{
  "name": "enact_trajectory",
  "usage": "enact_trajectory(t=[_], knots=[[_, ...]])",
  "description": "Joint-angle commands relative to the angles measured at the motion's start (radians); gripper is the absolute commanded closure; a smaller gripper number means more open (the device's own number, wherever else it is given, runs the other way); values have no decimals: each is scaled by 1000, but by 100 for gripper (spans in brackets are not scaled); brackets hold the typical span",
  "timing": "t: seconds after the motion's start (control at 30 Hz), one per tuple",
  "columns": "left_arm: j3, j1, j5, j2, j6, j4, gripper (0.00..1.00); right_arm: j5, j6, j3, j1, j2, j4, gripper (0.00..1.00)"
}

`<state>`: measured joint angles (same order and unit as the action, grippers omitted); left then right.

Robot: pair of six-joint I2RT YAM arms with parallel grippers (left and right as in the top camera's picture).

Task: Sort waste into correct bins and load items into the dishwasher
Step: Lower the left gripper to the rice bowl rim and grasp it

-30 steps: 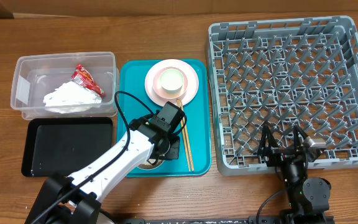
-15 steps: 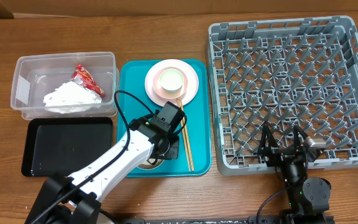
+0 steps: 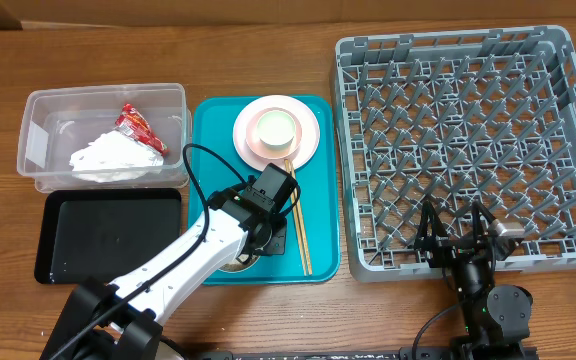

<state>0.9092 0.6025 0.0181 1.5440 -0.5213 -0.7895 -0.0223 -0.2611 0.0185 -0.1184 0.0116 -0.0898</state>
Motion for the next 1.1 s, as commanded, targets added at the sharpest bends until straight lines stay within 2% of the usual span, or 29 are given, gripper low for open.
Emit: enact_trajectory(t=[0.0,0.43,0.57,0.6,0.8,0.93,1.07], knots=[[-11,8,-19,5,-3,-9,89,6,3,-11,0,-9,7,0],[-31,8,-17,5,-3,-5,88,6,3,-11,0,-9,7,0],[-34,8,-10,5,-3,1,90,6,3,-11,0,-9,7,0],[-34,8,-10,5,-3,2,96,6,3,-11,0,-9,7,0],[-27,6,-16,5,-2,4,96,6,3,-11,0,-9,7,0],[30,5,-45,2,-2,-31,96,6,3,-11,0,-9,7,0],[182,-21,-45,-9,50,-141,96,6,3,-11,0,-9,7,0]])
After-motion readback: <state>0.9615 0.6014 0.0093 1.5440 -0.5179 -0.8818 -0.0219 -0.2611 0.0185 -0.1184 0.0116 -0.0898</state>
